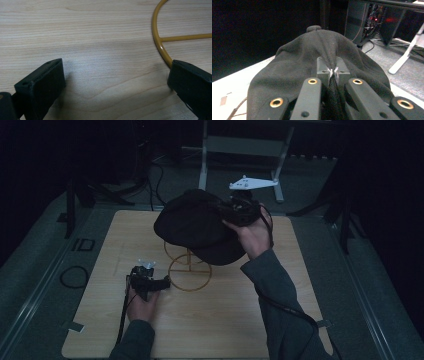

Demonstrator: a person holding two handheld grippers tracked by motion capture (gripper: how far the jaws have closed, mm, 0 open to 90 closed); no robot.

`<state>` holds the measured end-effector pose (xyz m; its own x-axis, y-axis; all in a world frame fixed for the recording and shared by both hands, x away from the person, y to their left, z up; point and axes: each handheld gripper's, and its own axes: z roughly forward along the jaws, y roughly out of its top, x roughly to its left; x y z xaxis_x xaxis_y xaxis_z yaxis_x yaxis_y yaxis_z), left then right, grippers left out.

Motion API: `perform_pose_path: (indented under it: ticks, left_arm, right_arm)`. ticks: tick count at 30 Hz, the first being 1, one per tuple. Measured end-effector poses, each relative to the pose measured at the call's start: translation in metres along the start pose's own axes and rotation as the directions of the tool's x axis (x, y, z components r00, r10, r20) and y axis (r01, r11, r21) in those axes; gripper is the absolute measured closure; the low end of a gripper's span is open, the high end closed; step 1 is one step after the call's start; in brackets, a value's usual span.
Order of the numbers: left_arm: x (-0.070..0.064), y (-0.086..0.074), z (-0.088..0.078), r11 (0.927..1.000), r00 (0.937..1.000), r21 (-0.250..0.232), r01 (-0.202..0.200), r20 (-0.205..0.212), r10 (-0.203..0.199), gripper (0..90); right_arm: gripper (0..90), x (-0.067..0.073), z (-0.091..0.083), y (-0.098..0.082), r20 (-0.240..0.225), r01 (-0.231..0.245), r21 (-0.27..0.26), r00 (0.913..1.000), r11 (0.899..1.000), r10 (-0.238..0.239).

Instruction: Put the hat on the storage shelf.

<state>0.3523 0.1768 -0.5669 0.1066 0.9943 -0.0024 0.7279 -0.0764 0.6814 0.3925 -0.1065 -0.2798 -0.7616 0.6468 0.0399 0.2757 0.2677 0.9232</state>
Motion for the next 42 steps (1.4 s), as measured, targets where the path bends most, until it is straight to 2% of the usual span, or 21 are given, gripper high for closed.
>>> perform_pose_path:
  ticks: [14,29,37,42]
  left_arm:
    - [0.000,0.000,0.000,1.0000,1.0000,0.000,0.000,0.000,0.000,0.7]
    - [0.000,0.000,0.000,0.9999,1.0000,0.007,-0.009,-0.001,0.009,0.7]
    - [0.000,0.000,-0.001,0.9999,1.0000,0.007,-0.008,-0.001,0.008,0.7]
    - [0.000,0.000,-0.001,0.9999,1.0000,0.010,-0.009,0.000,0.009,0.7]
  right_arm:
    - [85.6,0.013,0.030,-0.015,-0.047,0.027,0.060,0.9986,0.998,-0.024]
    - [84.9,0.016,0.036,-0.020,-0.085,0.052,0.090,0.9954,0.995,-0.045]
    - [84.7,0.013,0.037,-0.025,-0.102,0.045,0.100,0.9942,0.994,-0.034]
    - [79.5,0.012,0.039,-0.029,-0.150,0.074,0.134,0.9872,0.988,-0.053]
